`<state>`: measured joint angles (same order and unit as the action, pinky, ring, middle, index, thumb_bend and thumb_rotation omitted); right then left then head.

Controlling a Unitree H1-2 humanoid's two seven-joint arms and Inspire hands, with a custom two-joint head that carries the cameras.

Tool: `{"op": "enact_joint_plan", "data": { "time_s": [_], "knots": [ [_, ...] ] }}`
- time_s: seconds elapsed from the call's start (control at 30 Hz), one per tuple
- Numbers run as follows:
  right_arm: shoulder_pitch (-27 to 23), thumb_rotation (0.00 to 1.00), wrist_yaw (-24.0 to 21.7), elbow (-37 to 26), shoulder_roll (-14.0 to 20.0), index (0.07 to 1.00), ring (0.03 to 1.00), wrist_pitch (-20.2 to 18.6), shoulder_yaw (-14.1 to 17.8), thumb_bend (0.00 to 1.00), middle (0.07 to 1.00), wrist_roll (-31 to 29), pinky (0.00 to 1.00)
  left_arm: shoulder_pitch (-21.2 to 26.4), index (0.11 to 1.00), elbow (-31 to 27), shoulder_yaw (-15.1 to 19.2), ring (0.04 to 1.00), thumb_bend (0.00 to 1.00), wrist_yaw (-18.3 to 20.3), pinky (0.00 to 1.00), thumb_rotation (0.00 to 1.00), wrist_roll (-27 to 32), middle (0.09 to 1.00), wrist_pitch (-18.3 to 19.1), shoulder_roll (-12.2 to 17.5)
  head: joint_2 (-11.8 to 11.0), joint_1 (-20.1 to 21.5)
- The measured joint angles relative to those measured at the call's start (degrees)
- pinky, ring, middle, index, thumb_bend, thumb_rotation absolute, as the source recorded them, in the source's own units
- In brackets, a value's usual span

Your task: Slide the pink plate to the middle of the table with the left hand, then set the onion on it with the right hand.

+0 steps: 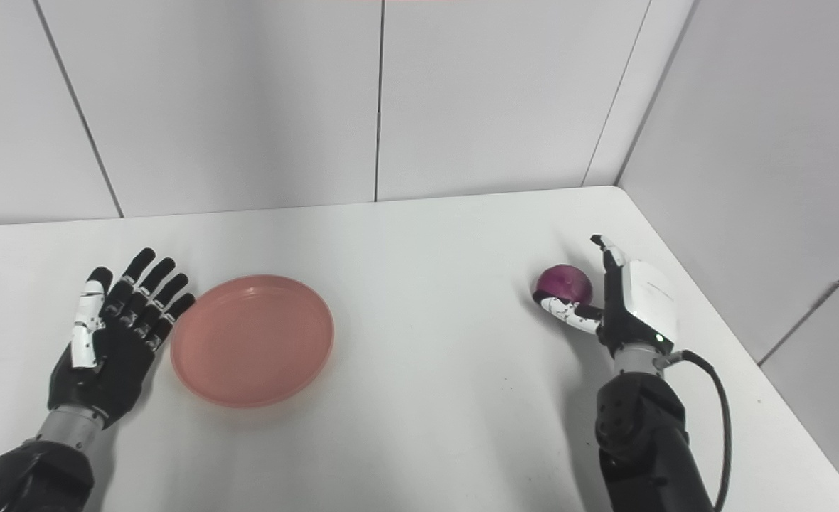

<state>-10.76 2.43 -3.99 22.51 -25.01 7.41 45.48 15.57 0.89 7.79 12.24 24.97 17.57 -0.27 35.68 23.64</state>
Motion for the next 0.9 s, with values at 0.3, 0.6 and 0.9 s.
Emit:
{"op": "enact_joint_plan", "data": {
  "time_s": [0.3, 0.6, 0.9],
  "knots": [
    [-2.08, 0.50, -0.77, 3.79, 0.89, 0.884, 0.832, -0.29, -2.17, 1.00, 0.876, -1.15, 0.72, 0.00, 0.938, -0.03, 0.02, 0.935, 0.48, 0.01, 0.92, 1.00, 0.17, 0.948, -0.01, -0.01, 0.26, 0.09],
    [-4.16, 0.49, -0.59, 7.06, 1.86, 0.869, 0.811, -0.25, -3.58, 1.00, 0.862, -3.72, 0.69, 0.00, 0.928, -0.03, -0.08, 0.929, 0.49, 0.01, 0.91, 1.00, 0.40, 0.940, -0.01, 0.03, 0.35, -0.09],
    [-4.16, 0.36, -3.26, 5.53, 3.17, 0.849, 0.798, -1.45, -4.82, 1.00, 0.844, -3.74, 0.68, 0.00, 0.938, -0.10, -0.09, 0.935, 0.48, 0.01, 0.92, 1.00, 0.40, 0.948, -0.01, 0.02, 0.79, -0.09]
  ]
}}
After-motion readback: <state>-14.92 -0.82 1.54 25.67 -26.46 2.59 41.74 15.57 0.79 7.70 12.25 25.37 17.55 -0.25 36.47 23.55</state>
